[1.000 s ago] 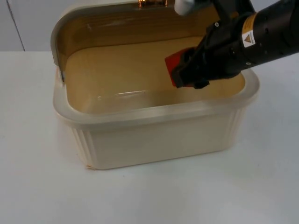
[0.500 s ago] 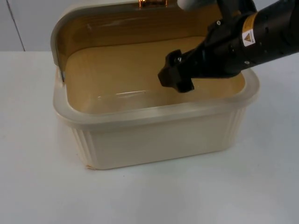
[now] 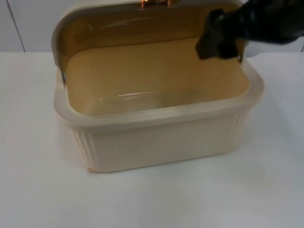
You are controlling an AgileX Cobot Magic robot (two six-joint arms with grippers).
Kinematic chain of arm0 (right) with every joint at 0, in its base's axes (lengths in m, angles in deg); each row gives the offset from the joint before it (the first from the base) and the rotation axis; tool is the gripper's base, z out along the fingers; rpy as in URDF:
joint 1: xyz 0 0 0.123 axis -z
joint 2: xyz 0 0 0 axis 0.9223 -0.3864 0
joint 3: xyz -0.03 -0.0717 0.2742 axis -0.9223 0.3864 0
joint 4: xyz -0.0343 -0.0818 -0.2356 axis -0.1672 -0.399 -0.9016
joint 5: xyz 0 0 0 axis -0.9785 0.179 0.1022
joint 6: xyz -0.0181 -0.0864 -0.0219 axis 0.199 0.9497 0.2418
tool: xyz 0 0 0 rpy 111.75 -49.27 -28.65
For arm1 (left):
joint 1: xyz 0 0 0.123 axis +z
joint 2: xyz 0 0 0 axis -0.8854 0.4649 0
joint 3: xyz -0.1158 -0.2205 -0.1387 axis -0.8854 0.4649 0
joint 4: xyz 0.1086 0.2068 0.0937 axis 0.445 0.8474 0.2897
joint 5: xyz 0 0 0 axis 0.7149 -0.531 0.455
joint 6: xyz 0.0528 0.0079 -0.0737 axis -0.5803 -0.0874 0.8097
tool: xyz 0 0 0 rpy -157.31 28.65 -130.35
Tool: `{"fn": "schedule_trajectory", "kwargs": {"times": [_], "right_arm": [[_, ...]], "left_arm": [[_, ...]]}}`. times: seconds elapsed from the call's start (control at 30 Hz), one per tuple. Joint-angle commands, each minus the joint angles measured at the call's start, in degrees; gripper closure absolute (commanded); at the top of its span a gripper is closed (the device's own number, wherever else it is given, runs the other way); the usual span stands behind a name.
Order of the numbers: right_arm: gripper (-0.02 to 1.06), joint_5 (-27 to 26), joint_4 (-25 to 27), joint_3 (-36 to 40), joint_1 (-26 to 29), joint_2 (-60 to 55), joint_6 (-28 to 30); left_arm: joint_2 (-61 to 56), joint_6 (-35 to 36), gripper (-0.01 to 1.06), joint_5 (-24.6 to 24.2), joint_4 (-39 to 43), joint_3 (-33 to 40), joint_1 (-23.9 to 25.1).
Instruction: Open the box lid with the left hand, place the block into the box with the right hand, then close the box lid with the left hand.
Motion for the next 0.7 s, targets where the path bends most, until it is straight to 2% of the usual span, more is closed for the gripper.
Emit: {"fn": "schedule_trajectory", "kwargs": {"times": [0.0,0.13,0.27,0.33,0.4,0.47,0.67], "right_arm": [[0.00,2.5,0.3,-0.2,-0.1,4.2,2.1],[0.00,4.0,-0.1,-0.2,0.0,9.4,2.4],[0.00,4.8,-4.0,-0.2,0.1,16.0,1.8],[0.00,5.0,-7.0,-0.2,1.9,20.7,-0.9],[0.00,5.0,-7.7,-0.2,4.8,24.3,-1.2],[0.00,5.0,-7.8,-0.2,5.4,25.3,-1.2],[0.00,7.0,-12.9,-0.2,19.2,33.8,-1.4]], "left_arm": [[0.0,0.0,0.03,0.7,0.0,-0.2,0.2],[0.0,0.0,0.03,0.7,0.0,-0.2,0.2],[0.0,0.0,0.03,0.7,0.0,-0.2,0.2],[0.0,0.0,0.03,0.7,-0.3,-0.2,0.2],[0.0,0.0,0.03,0.7,-0.4,-0.2,0.2],[0.0,0.0,0.03,0.7,-0.4,-0.2,0.2],[0.0,0.0,0.03,0.7,-0.4,-0.2,0.2]]}}
